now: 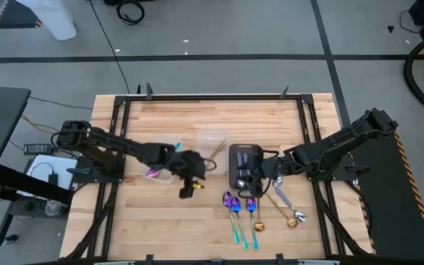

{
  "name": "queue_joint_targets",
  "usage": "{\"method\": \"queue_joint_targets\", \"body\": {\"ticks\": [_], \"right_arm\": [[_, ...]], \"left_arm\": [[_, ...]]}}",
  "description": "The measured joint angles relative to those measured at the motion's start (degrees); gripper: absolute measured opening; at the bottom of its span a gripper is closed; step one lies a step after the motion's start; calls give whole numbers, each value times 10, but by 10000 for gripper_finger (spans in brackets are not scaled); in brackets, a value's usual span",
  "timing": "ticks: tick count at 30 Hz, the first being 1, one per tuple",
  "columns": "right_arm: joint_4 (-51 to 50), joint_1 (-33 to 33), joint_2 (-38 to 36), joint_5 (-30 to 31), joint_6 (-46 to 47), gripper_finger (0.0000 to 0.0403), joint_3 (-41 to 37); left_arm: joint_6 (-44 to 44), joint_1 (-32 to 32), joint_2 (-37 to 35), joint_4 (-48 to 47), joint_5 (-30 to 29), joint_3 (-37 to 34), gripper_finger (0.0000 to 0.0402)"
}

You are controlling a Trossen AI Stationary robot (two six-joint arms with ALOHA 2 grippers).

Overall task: Sort silverware by color (type)
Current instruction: Put the blue spoon into the left transparent bin

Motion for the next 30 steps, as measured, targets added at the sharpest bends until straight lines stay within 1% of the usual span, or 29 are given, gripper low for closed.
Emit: {"method": "queue_joint_targets", "body": {"ticks": [3,8,14,19,26,28,30], "right_arm": [[-1,0,0,-13,-18,176,0],[-7,0,0,-21,-30,176,0],[-11,0,0,-27,-30,176,0],[-12,0,0,-40,-31,176,0],[-9,2,0,-6,-15,176,0],[-11,7,0,-6,-15,176,0],[-20,13,0,-6,-15,176,0]], "left_arm": [[-1,-26,0,0,-1,0,162],[-49,-60,0,0,-10,0,162],[-118,-98,1,10,-77,0,162],[-148,-126,6,69,-108,0,162],[-185,-161,18,143,-206,1,162],[-202,-166,30,163,-217,3,162],[-219,-169,42,158,-226,10,162]]}}
